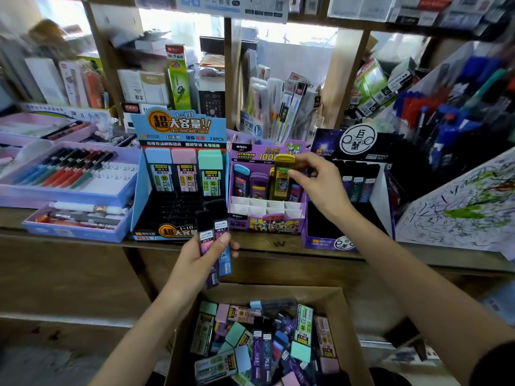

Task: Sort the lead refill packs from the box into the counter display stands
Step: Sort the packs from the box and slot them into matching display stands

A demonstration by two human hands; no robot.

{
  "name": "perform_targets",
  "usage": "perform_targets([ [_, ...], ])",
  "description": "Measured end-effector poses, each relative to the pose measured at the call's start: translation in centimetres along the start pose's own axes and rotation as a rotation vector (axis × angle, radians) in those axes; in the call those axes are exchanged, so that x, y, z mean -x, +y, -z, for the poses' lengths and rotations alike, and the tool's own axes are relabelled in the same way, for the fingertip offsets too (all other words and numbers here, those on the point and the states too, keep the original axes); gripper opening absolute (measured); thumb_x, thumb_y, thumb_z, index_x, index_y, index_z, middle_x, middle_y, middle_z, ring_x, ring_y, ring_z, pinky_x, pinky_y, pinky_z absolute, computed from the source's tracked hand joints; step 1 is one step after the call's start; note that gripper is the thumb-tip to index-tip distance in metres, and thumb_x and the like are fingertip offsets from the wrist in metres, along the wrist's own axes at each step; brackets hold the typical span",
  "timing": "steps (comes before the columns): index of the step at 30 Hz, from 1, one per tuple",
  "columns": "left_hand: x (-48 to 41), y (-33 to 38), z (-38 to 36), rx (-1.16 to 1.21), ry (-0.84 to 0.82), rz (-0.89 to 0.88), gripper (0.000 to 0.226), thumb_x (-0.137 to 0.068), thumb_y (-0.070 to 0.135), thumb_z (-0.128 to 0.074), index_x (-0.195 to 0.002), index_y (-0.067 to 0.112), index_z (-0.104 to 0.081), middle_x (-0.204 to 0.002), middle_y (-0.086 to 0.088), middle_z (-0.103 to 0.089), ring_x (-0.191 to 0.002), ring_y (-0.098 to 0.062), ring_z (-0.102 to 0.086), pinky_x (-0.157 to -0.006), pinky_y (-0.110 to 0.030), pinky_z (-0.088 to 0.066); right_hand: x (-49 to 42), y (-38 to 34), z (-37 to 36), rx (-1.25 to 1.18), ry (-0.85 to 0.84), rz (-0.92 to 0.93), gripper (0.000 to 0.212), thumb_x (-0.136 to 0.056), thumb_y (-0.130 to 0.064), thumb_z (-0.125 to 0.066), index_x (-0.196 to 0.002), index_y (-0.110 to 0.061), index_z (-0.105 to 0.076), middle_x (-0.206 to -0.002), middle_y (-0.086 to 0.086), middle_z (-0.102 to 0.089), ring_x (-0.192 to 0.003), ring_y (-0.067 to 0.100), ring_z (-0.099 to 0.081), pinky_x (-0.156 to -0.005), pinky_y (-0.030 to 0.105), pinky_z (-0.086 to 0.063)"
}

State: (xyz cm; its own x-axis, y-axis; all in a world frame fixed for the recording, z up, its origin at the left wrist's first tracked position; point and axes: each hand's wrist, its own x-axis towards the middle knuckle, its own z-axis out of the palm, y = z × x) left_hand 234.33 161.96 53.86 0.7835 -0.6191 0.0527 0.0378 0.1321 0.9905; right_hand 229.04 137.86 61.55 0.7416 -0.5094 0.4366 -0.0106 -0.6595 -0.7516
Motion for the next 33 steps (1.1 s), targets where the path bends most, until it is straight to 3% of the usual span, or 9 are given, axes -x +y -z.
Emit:
perform_targets([
  [5, -0.1, 0.2, -0.1, 0.009, -0.006, 0.009, 0.031, -0.078, 0.032, -0.057, -0.096, 0.007, -0.062, -0.080, -0.002, -0.073, -0.077, -0.012, -0.069, -0.063, -0.019, -0.053, -0.3, -0.5, -0.1, -0.051, 0.008, 0.039, 0.028, -0.083, -0.010, -0.068, -0.099, -0.029, -0.056, -0.081, -0.011, -0.064, -0.078, -0.013, -0.056, -0.070, -0.002, -0.033],
  [7, -0.2, 0.2, -0.1, 0.017, -0.008, 0.019, 0.031, -0.079, 0.032, -0.057, -0.096, 0.007, -0.062, -0.081, -0.002, -0.073, -0.077, -0.012, -0.069, -0.064, -0.020, -0.054, -0.3, -0.4, -0.4, -0.027, 0.007, 0.035, 0.029, -0.083, -0.011, -0.068, -0.095, -0.032, -0.054, -0.081, -0.014, -0.062, -0.084, -0.007, -0.058, -0.075, 0.003, -0.036],
  [11, 0.0, 0.3, -0.2, 0.011, -0.008, 0.022, 0.030, -0.079, 0.034, -0.058, -0.093, 0.008, -0.062, -0.080, -0.003, -0.073, -0.077, -0.012, -0.069, -0.063, -0.021, -0.053, -0.1, 0.2, -1.0, 0.247, -0.024, 0.094, 0.024, -0.081, -0.013, -0.069, -0.099, -0.022, -0.055, -0.093, -0.013, -0.049, -0.104, 0.022, -0.049, -0.092, 0.031, -0.040],
  [14, 0.1, 0.6, -0.3, 0.009, -0.032, 0.025, 0.034, -0.077, 0.036, -0.059, -0.096, 0.008, -0.061, -0.081, -0.005, -0.073, -0.077, -0.015, -0.070, -0.063, -0.023, -0.054, 0.0, 0.7, -1.3, 0.450, -0.045, 0.121, 0.030, -0.081, -0.017, -0.070, -0.108, -0.012, -0.057, -0.112, 0.004, -0.046, -0.111, 0.024, -0.038, -0.097, 0.031, -0.034],
  [17, 0.2, 1.1, -0.6, 0.047, -0.056, 0.033, 0.039, -0.075, 0.037, -0.061, -0.102, 0.011, -0.059, -0.082, -0.009, -0.073, -0.075, -0.019, -0.071, -0.063, -0.024, -0.056, 0.5, -0.2, -1.2, 0.450, 0.001, 0.145, 0.034, -0.083, -0.019, -0.068, -0.112, -0.010, -0.056, -0.116, 0.007, -0.045, -0.112, 0.022, -0.037, -0.098, 0.030, -0.033],
  [20, 0.3, 1.5, -0.7, 0.060, -0.062, 0.032, 0.044, -0.072, 0.041, -0.063, -0.103, 0.010, -0.059, -0.082, -0.011, -0.073, -0.073, -0.020, -0.071, -0.062, -0.024, -0.056, 2.1, -2.0, -1.2, 0.324, -0.011, 0.246, 0.021, -0.087, -0.018, -0.062, -0.107, -0.012, -0.057, -0.107, 0.000, -0.049, -0.105, 0.012, -0.042, -0.089, 0.021, -0.035],
  [23, 0.3, 1.9, -0.8, 0.055, -0.071, 0.027, 0.043, -0.072, 0.041, -0.063, -0.103, 0.012, -0.059, -0.083, -0.011, -0.074, -0.073, -0.019, -0.071, -0.062, -0.024, -0.056, 4.4, -4.1, -2.1, 0.013, -0.291, 0.094, 0.012, -0.092, -0.025, -0.056, -0.100, -0.017, -0.061, -0.092, -0.009, -0.059, -0.084, -0.002, -0.052, -0.072, 0.010, -0.040],
  [26, 0.3, 2.3, -0.7, 0.069, -0.078, 0.028, 0.039, -0.073, 0.037, -0.063, -0.102, 0.011, -0.060, -0.082, -0.013, -0.074, -0.072, -0.019, -0.071, -0.064, -0.026, -0.057, 5.9, -5.0, -3.9, -0.177, -0.442, -0.062, 0.017, -0.092, -0.029, -0.056, -0.097, -0.015, -0.063, -0.085, -0.006, -0.063, -0.077, 0.002, -0.059, -0.067, 0.015, -0.045],
  [33, 0.5, 3.1, 1.5, 0.044, -0.031, -0.006, 0.032, -0.078, 0.028, -0.060, -0.103, 0.008, -0.061, -0.079, -0.012, -0.073, -0.068, -0.017, -0.071, -0.059, -0.023, -0.055, 5.6, -6.9, -7.1, -0.317, -0.472, -0.098, 0.010, -0.090, -0.028, -0.060, -0.082, -0.023, -0.061, -0.072, -0.007, -0.061, -0.069, 0.004, -0.059, -0.063, 0.022, -0.046],
])
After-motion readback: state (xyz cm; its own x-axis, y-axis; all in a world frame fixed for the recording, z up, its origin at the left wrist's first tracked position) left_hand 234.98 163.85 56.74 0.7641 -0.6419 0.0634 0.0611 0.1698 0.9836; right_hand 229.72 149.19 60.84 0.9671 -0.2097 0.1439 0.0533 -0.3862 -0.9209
